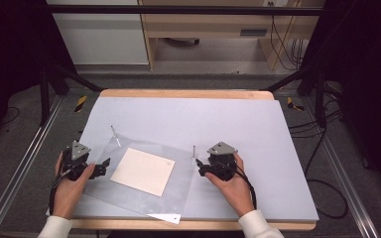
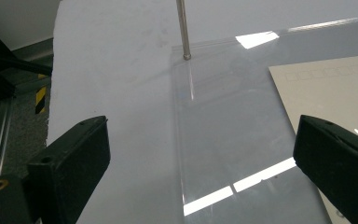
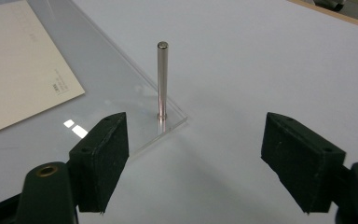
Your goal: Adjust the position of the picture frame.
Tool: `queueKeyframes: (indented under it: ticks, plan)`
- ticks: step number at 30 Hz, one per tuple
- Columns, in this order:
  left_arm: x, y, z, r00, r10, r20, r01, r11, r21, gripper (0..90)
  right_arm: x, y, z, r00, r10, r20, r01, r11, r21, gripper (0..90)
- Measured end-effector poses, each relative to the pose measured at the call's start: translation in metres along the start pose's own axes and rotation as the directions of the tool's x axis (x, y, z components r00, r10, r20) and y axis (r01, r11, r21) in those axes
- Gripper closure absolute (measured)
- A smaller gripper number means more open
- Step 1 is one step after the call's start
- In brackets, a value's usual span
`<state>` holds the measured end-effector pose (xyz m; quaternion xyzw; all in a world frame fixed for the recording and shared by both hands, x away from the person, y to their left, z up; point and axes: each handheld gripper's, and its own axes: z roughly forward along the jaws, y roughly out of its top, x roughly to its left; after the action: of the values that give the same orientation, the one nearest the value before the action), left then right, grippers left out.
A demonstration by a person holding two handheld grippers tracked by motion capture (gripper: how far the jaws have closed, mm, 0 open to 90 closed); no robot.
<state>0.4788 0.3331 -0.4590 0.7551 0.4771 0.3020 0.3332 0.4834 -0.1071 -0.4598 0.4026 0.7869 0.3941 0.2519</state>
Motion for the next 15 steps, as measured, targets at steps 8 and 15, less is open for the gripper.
queueKeyframes:
  ticks: [8, 15]
  plan:
    - [-0.004, 0.003, -0.001, 0.9997, -0.019, -0.015, 0.02, 0.9996, 0.02, 5.5, 0.019, 0.007, 0.0, 0.9974, 0.001, 0.072, -0.004, 0.999, 0.041, 18.6]
    - [-0.008, 0.005, -0.004, 0.9996, -0.013, -0.027, 0.013, 0.9998, 0.016, 8.3, 0.034, 0.016, 0.013, 0.9999, 0.004, -0.013, -0.004, 0.999, 0.051, 31.6]
